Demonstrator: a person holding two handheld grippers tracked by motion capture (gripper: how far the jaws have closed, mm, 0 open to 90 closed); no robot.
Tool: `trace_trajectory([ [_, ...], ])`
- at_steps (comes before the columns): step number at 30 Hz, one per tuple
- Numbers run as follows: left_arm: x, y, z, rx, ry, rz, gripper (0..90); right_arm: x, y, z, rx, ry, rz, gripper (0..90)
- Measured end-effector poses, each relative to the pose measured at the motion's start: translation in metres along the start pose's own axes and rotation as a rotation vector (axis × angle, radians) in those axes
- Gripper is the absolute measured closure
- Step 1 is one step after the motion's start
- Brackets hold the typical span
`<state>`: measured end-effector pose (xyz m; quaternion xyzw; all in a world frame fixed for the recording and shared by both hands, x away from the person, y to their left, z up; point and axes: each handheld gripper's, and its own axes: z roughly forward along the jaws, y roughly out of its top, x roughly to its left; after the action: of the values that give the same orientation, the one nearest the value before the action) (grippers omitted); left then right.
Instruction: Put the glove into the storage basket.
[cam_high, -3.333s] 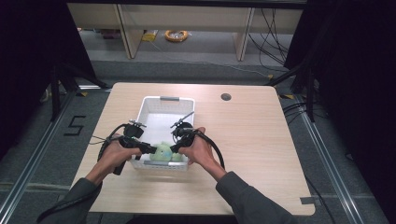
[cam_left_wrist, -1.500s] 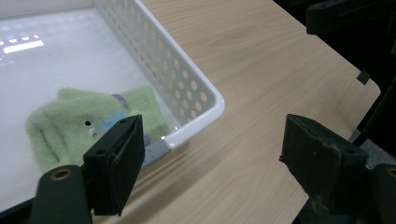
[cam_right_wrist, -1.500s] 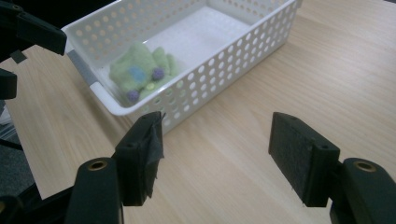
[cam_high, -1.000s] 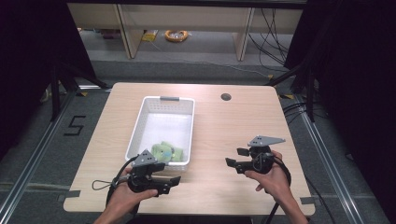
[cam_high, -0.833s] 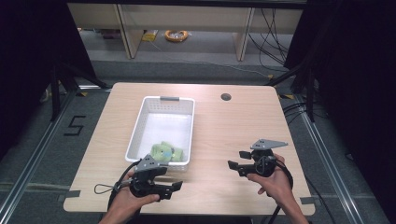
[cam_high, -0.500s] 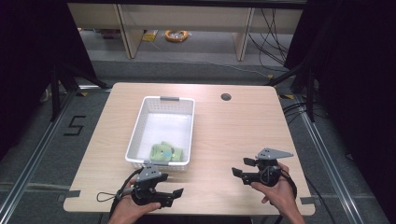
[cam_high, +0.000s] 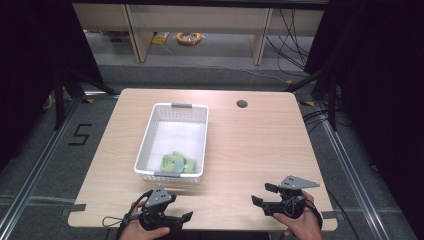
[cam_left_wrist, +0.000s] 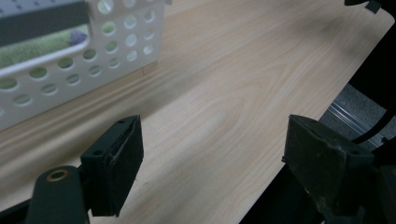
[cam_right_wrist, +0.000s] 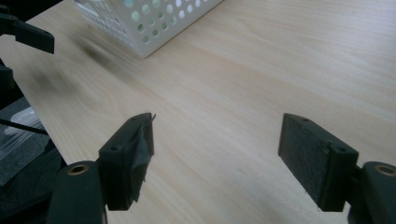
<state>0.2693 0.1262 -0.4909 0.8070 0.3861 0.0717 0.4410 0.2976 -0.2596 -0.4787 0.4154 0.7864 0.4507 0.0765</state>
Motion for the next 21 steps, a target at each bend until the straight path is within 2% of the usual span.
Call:
trace_trajectory([
  [1, -0.001, -0.003, 0.0, 0.005, 0.008, 0.004, 19.5, 0.0, -0.005, 0.0, 0.002, 0.0, -0.015, 21.6],
  [2, -0.002, -0.004, 0.001, -0.001, 0.016, 0.004, 19.4, -0.001, -0.007, 0.0, 0.01, 0.002, -0.035, 21.2],
  [3, -0.002, -0.006, 0.002, -0.01, 0.02, 0.006, 19.4, 0.0, -0.009, -0.001, 0.013, 0.002, -0.033, 20.8],
  [4, -0.001, -0.007, 0.001, 0.001, 0.025, 0.021, 19.3, 0.002, -0.012, -0.002, 0.019, 0.0, -0.021, 19.8],
  [6, -0.002, -0.008, 0.002, -0.003, 0.025, 0.015, 18.9, 0.003, -0.015, -0.002, 0.023, 0.009, -0.011, 19.3],
  [8, 0.0, -0.01, 0.002, 0.015, 0.017, 0.026, 18.7, 0.004, -0.019, -0.002, 0.021, 0.008, -0.019, 19.4],
  [9, -0.003, -0.011, 0.004, 0.002, 0.02, 0.0, 18.6, 0.005, -0.022, -0.003, 0.032, 0.008, -0.023, 19.7],
  [10, -0.002, -0.011, 0.003, 0.017, 0.017, 0.028, 18.4, 0.003, -0.024, -0.002, 0.034, 0.0, -0.044, 19.7],
  [12, -0.002, -0.012, 0.003, 0.022, 0.02, 0.031, 18.0, 0.004, -0.025, -0.001, 0.04, 0.012, -0.046, 19.7],
  [13, -0.002, -0.012, 0.003, 0.019, 0.022, 0.032, 18.0, 0.007, -0.027, -0.001, 0.051, 0.007, -0.03, 19.7],
  [14, -0.002, -0.012, 0.003, 0.022, 0.022, 0.031, 17.9, 0.006, -0.027, -0.001, 0.06, -0.005, -0.059, 19.7],
  [15, -0.001, -0.012, 0.004, 0.022, 0.023, 0.026, 17.9, 0.008, -0.028, 0.001, 0.071, 0.005, -0.037, 19.7],
  [16, -0.001, -0.012, 0.004, 0.022, 0.023, 0.026, 17.9, 0.005, -0.028, 0.002, 0.079, -0.014, -0.076, 19.8],
  [17, -0.002, -0.013, 0.005, 0.015, 0.017, 0.022, 17.9, 0.007, -0.029, 0.001, 0.096, -0.01, -0.047, 19.8],
  [21, -0.001, -0.013, 0.006, 0.027, 0.019, 0.021, 17.9, 0.005, -0.029, 0.001, 0.09, -0.008, -0.058, 19.8],
])
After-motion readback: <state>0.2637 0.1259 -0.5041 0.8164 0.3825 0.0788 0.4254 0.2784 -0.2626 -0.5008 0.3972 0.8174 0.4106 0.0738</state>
